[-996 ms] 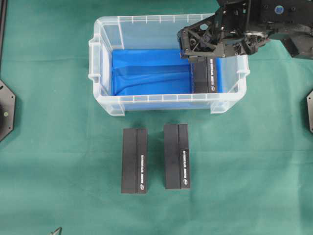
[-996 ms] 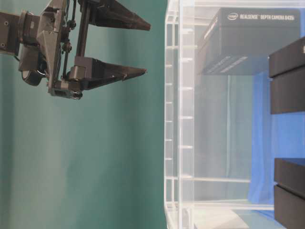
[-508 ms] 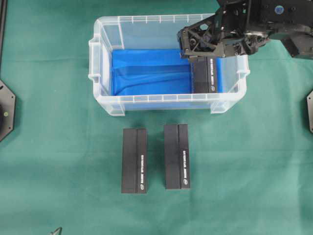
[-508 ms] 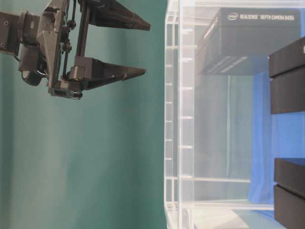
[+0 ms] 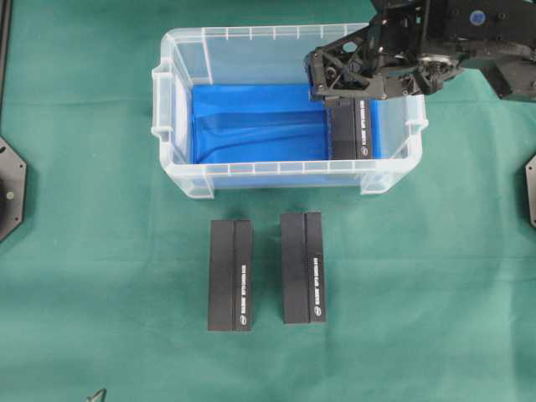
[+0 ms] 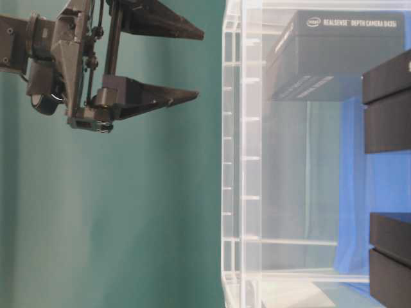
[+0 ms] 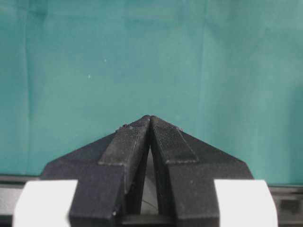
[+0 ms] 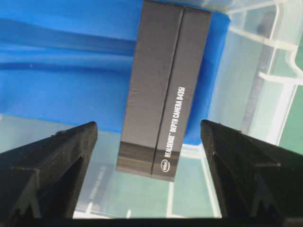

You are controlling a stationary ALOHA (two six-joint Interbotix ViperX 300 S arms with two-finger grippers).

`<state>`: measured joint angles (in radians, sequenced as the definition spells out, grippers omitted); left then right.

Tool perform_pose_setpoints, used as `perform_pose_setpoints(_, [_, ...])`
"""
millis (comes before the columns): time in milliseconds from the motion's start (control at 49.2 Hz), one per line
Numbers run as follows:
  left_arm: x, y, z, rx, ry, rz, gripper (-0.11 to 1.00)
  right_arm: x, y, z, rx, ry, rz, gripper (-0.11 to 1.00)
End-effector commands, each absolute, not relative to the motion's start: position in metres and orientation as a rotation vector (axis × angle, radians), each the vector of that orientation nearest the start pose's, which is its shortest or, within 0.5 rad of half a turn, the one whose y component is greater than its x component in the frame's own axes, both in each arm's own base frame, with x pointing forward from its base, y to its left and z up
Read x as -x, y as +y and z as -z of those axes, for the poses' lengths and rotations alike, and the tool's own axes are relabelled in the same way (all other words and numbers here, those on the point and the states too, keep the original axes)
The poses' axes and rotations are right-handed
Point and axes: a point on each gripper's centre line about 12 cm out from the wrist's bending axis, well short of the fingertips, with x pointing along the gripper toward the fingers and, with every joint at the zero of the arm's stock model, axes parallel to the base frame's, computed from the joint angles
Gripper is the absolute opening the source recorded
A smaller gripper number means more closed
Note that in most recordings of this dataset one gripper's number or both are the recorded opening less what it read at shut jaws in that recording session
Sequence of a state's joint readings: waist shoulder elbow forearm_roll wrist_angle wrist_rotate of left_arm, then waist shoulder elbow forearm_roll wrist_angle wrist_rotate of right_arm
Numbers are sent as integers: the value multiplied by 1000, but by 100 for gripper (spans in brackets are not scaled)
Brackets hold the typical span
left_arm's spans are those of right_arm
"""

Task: Take the box out of the case with the right arm.
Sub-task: 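Lower the right gripper around the right box and close it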

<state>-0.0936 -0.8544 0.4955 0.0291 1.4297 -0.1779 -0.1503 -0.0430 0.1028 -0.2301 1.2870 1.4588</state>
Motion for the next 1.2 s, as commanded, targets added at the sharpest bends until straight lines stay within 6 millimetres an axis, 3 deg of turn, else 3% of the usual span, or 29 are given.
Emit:
perform_pose_setpoints(0, [-152,-11,-374,90,1061,-32,2,-363,-80,-304,-1110,870,1161,88])
perform_pose_setpoints(711, [-153,-11,-373,92,1065,-34,2,-371,-89,-230,-1092,923,1172,88])
perform_pose_setpoints(1178, [-152,-11,-373,91,1062,-33,2,-375,-86,-199,-1126,970,1171,88])
